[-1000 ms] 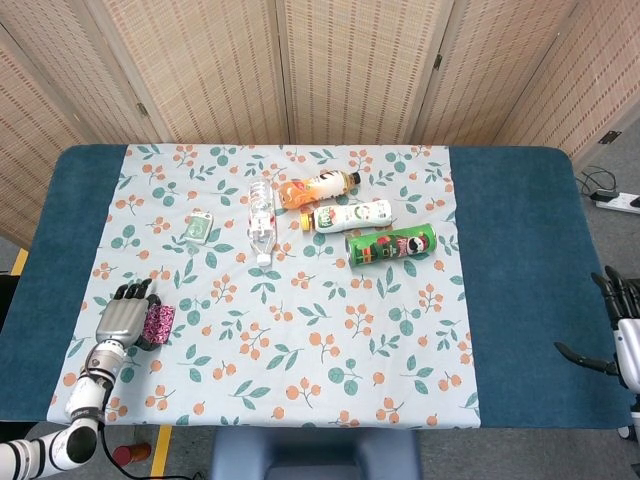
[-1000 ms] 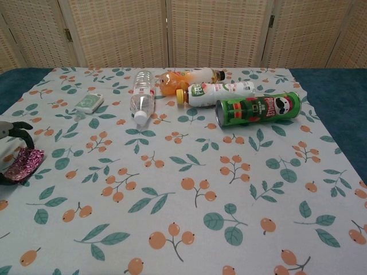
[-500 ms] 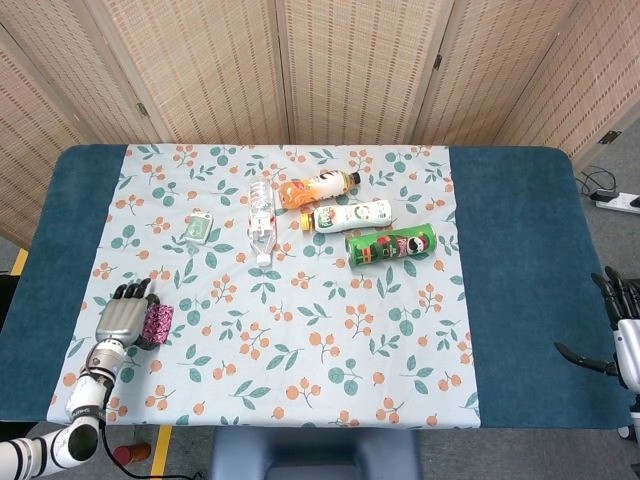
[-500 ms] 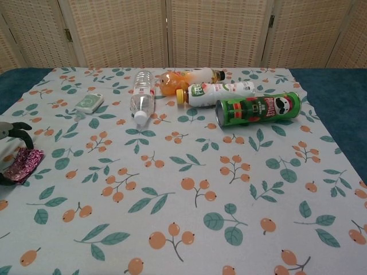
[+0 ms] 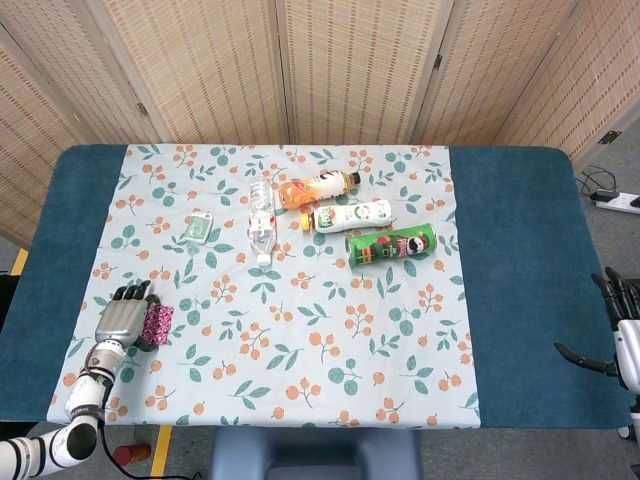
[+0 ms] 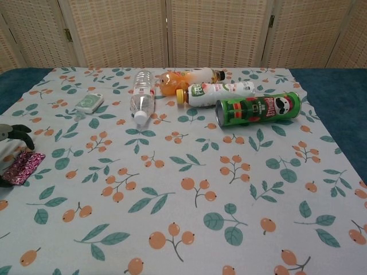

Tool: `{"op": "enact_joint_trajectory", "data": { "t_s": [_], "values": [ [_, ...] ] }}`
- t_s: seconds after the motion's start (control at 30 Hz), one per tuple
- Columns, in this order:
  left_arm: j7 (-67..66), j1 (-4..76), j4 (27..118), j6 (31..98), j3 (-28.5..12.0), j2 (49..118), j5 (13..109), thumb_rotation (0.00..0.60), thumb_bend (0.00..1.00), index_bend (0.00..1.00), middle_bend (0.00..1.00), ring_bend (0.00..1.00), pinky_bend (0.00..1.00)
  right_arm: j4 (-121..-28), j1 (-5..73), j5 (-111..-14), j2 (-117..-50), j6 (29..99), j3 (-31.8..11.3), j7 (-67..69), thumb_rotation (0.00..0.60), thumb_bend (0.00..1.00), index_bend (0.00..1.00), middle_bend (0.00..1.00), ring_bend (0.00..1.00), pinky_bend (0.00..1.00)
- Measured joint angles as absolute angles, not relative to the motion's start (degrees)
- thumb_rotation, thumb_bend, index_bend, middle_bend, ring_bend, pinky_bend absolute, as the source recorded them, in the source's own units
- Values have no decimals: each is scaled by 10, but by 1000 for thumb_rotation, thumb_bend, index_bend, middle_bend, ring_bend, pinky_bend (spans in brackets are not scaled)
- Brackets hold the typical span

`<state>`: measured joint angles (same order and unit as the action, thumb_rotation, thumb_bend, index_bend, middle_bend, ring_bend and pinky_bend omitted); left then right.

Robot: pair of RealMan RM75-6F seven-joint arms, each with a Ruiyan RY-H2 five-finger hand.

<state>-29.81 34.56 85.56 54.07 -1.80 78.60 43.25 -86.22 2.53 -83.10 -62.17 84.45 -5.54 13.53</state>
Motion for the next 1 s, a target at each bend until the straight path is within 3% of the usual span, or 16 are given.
{"op": "enact_joint_trajectory", "data": {
  "t_s": [0.4,0.5,0.6,1.0],
  "values": [
    [-263,338,891,562,-33,759,447,600,172,188,1,0,0,-867,24,-832,-615,849,-57,134,469,158,0,0,0,0],
    [-235,329,905,586,-47,743,466,600,174,203,4,0,0,-870,25,-833,-607,844,-54,134,516,157,0,0,0,0],
    [-206,314,914,620,-57,727,500,600,176,218,20,0,0,-873,27,-840,-596,837,-50,135,597,157,0,0,0,0],
    [-85,203,924,790,-52,683,654,600,180,245,63,0,0,-867,43,-869,-583,813,-38,221,600,158,0,0,0,0]
  ]
}}
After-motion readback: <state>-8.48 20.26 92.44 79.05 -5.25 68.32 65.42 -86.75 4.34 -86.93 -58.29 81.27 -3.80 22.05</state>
